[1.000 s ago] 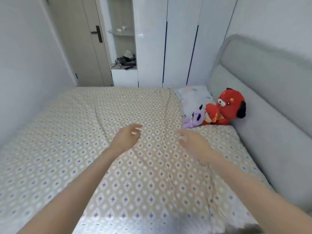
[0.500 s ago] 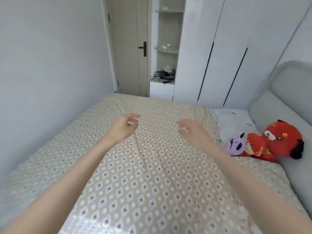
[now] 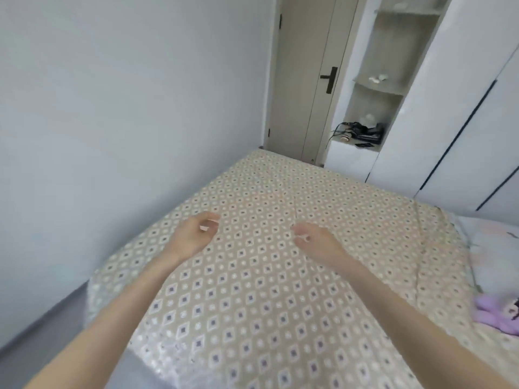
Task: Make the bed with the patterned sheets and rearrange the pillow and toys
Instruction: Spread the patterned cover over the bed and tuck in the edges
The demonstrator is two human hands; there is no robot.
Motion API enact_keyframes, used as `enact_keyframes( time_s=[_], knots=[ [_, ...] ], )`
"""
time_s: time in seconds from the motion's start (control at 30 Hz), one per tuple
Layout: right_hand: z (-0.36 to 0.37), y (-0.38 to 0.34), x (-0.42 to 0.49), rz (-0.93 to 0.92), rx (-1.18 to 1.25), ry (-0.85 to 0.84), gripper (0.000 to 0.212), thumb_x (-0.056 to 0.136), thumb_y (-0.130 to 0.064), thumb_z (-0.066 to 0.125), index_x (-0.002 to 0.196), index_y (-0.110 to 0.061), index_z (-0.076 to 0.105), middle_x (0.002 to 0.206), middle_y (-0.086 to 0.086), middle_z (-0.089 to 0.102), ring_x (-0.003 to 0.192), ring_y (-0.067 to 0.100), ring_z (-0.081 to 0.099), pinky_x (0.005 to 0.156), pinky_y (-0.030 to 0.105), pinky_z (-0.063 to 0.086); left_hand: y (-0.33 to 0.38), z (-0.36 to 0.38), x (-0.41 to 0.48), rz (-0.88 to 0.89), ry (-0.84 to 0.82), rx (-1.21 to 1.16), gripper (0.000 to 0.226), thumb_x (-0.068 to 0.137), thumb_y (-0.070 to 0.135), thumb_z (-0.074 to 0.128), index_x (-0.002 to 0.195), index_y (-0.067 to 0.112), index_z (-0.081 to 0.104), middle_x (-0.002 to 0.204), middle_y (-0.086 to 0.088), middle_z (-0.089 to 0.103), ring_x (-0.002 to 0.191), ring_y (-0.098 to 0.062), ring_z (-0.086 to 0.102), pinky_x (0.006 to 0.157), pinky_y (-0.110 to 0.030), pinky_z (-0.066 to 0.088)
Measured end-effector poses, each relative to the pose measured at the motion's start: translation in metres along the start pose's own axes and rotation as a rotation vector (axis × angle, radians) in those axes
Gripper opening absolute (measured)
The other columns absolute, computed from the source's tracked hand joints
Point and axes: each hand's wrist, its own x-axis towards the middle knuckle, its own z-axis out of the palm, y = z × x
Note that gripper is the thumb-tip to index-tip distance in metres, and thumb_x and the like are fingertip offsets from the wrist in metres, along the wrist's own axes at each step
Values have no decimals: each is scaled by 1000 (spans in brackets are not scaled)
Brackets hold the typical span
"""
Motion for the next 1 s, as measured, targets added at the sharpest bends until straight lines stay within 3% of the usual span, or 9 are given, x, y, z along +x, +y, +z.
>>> enact_keyframes(
  time_s=[0.1,0.2,0.33,0.4,0.6,0.8,0.93,1.0],
  knots=[
    [51,-45,28,18,9,-19,35,96,-26,50,131,-24,53,129,-6,57,100,9,56,82,25,45,-61,-46,18,-30,-28,-10,21,94,16,52,108,30,60,101,8,66,88,-13,62,66,-21,47],
    [95,-91,47,55,35,-61,35,95,-27,50,130,-24,53,128,-5,57,99,13,59,86,28,48,-115,-92,24,-66,-53,-31,22,93,12,52,107,25,61,104,2,66,87,-17,62,72,-27,50],
    [162,-169,87,68,25,-124,35,95,-27,51,129,-22,54,126,-2,59,103,14,58,89,29,46,-196,-169,37,-121,-106,40,22,94,19,51,111,29,61,101,11,65,86,-4,58,60,-3,40],
    [179,-190,99,72,15,-159,35,95,-27,50,129,-22,54,126,-1,59,105,15,59,90,31,47,-217,-187,44,-131,-118,57,23,94,20,52,115,25,62,103,11,64,88,-3,55,61,0,38],
    [236,-253,171,134,38,-224,35,95,-25,50,129,-22,54,126,1,59,111,18,57,90,31,48,-289,-245,102,-209,-154,30,27,94,14,52,119,18,61,112,2,65,99,-16,61,86,-24,43],
    [289,-282,259,238,86,-248,34,95,-19,49,128,-18,54,127,3,59,118,19,53,91,27,42,-354,-265,198,-177,-257,13,22,93,13,51,111,23,60,107,2,64,83,-14,62,80,-24,48],
    [317,-299,315,347,129,-230,33,95,-19,48,128,-19,54,129,4,58,119,20,52,93,29,42,-390,-281,269,-162,-360,81,23,93,15,49,112,25,60,107,3,64,85,-16,62,88,-29,48],
    [329,-308,334,391,146,-250,34,96,-17,47,129,-19,53,133,3,55,119,21,52,93,29,41,-407,-287,298,-156,-403,109,23,94,17,49,112,25,59,106,3,64,83,-14,63,86,-27,47]
  ],
)
